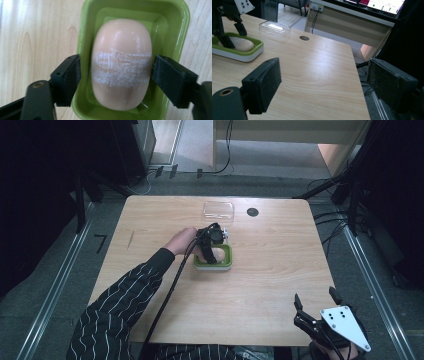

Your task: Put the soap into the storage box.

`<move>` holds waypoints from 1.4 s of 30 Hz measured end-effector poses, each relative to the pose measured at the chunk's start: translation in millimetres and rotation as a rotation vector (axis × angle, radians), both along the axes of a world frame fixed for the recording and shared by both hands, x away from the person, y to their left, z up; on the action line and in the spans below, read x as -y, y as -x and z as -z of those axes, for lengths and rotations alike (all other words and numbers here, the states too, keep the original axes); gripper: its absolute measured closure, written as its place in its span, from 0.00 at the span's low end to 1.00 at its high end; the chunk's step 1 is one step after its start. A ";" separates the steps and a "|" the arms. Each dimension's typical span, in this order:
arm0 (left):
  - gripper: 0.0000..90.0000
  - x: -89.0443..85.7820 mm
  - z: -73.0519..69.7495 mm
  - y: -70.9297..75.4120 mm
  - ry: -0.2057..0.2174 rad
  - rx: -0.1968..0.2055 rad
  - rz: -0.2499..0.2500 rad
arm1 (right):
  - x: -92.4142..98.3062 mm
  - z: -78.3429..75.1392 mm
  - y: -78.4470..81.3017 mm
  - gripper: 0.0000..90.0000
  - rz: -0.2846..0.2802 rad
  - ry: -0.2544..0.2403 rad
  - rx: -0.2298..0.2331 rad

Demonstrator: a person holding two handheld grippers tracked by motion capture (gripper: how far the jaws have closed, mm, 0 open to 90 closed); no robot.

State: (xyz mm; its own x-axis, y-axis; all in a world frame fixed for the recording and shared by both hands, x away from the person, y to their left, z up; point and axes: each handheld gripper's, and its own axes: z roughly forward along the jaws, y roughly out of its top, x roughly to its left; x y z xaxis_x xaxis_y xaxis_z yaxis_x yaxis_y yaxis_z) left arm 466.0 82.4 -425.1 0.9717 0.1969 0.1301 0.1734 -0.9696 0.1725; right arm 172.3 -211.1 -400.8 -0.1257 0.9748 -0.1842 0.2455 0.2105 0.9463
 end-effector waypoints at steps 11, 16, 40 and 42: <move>0.09 -2.0 -12.1 8.3 -0.051 -0.038 -0.092 | -0.6 -0.1 -0.9 0.15 -0.005 0.000 0.002; 0.04 -4.4 -17.4 17.7 -0.082 -0.028 -0.104 | -1.7 -0.4 -2.4 0.15 -0.013 0.002 0.004; 0.02 -30.9 -21.6 64.3 -0.118 -0.022 -0.192 | -8.2 -0.8 -11.5 0.15 -0.053 -0.007 0.018; 0.02 -32.9 -20.8 68.4 -0.117 -0.024 -0.193 | -8.7 -0.7 -12.2 0.15 -0.058 -0.006 0.019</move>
